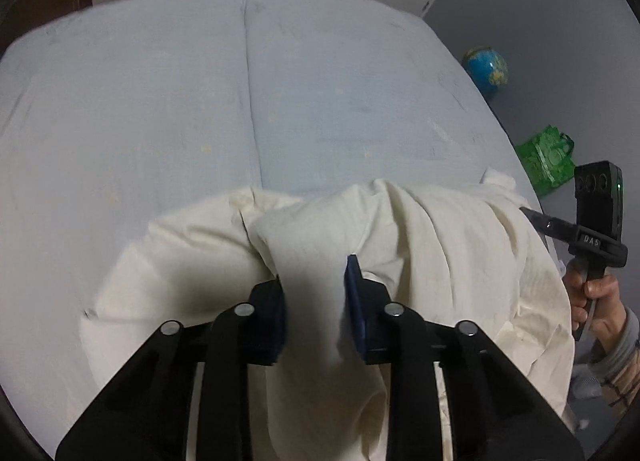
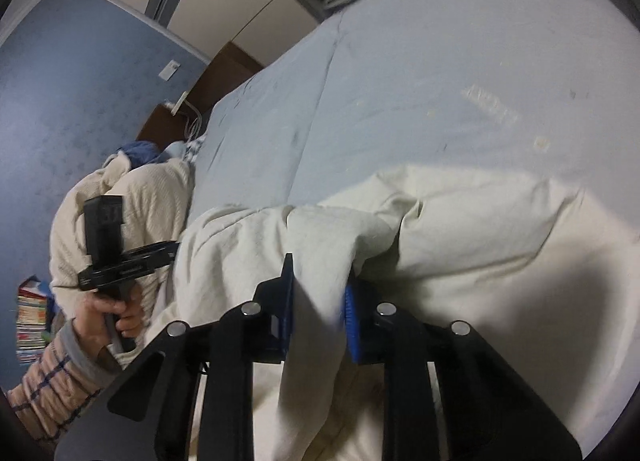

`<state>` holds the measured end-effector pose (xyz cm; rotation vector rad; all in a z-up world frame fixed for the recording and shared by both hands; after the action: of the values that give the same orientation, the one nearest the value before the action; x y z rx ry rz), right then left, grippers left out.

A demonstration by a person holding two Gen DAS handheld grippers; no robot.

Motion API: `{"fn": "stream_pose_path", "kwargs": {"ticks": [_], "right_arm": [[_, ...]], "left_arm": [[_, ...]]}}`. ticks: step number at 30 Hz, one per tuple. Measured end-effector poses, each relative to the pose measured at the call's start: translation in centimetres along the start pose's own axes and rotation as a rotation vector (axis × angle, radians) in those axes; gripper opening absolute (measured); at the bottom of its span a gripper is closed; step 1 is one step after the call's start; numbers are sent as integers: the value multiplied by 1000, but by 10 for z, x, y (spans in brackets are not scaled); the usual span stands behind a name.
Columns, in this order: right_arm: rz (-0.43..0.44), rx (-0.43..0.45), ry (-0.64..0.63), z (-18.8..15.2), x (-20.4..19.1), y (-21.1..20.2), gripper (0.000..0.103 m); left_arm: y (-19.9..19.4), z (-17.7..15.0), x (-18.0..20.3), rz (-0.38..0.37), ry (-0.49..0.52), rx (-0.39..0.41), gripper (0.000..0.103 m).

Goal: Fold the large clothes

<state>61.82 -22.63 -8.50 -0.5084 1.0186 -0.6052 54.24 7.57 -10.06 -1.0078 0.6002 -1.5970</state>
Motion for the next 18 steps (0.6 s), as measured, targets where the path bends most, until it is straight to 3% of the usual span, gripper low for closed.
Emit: {"fn": "stream_pose_path", "kwargs": {"ticks": [7,10,13,16,18], "right_arm": [[-68,45,49,33,24,18,17],[-96,34,33,29,34,27,17],[-72,29,60,26,36,23,20],[-82,29,85,28,32,8,24],[-103,70,81,29,25,-13,27]], "left_arm": [[12,19,-9,100,-59,98,24],[24,12,-5,145,-55,111,27],[23,13,4,164,-23,116,29],[2,16,6,159,-1,133,40],[-25,14,12,158,18,187,66]]}}
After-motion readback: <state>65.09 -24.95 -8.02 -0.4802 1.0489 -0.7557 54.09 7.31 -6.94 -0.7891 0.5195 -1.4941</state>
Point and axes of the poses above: each gripper's, at about its wrist camera, not at the fingertips, and y roughly the way its jaws point, x to its right, z to its top, the point moved 9 cm from there along y, roughly the way its jaws point, and after that the axes turned 5 degrees about x, right-handed, at the moved point
